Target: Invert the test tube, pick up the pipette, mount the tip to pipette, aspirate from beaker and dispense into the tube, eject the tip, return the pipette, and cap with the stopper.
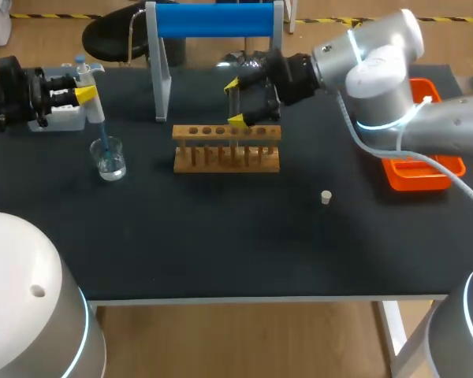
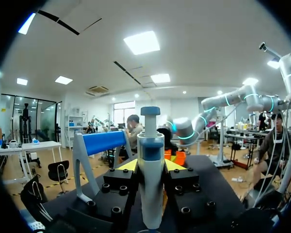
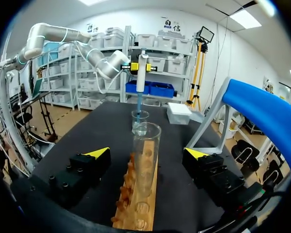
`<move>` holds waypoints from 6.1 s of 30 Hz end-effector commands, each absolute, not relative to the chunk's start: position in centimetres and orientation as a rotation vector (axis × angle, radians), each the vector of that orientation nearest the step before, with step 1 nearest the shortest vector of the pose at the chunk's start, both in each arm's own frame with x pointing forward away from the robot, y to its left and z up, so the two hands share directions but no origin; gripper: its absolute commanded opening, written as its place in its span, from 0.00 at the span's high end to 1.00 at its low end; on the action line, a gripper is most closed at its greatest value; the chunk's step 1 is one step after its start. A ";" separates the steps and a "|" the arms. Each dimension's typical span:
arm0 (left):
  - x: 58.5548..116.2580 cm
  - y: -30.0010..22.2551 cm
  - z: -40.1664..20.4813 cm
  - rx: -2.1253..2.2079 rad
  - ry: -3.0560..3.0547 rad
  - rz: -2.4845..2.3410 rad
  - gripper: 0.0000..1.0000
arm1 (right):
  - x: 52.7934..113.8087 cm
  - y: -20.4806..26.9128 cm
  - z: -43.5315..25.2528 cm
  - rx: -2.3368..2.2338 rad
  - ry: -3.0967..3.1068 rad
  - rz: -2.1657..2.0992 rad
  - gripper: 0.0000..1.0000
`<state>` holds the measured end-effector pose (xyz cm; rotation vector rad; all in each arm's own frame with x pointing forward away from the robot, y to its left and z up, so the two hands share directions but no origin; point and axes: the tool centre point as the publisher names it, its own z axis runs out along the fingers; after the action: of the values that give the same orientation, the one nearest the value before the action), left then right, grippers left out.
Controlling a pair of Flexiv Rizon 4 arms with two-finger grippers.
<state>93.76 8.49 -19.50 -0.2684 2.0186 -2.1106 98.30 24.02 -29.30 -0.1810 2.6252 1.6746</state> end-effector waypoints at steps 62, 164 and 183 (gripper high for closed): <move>93.8 8.6 -19.5 -0.267 2.021 -2.111 1.00 | 99.1 24.7 -30.4 -0.091 2.663 1.437 0.00; 93.4 -8.2 -0.7 -0.043 2.138 -2.028 1.00 | 98.9 24.7 -30.9 -0.087 2.675 1.440 0.00; 95.3 -15.9 1.4 0.091 2.148 -2.145 1.00 | 98.9 24.7 -30.9 -0.087 2.675 1.440 0.00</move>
<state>94.04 -14.99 1.23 0.0630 2.1323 -2.1340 98.88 24.79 -31.03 -0.0847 2.6695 1.4427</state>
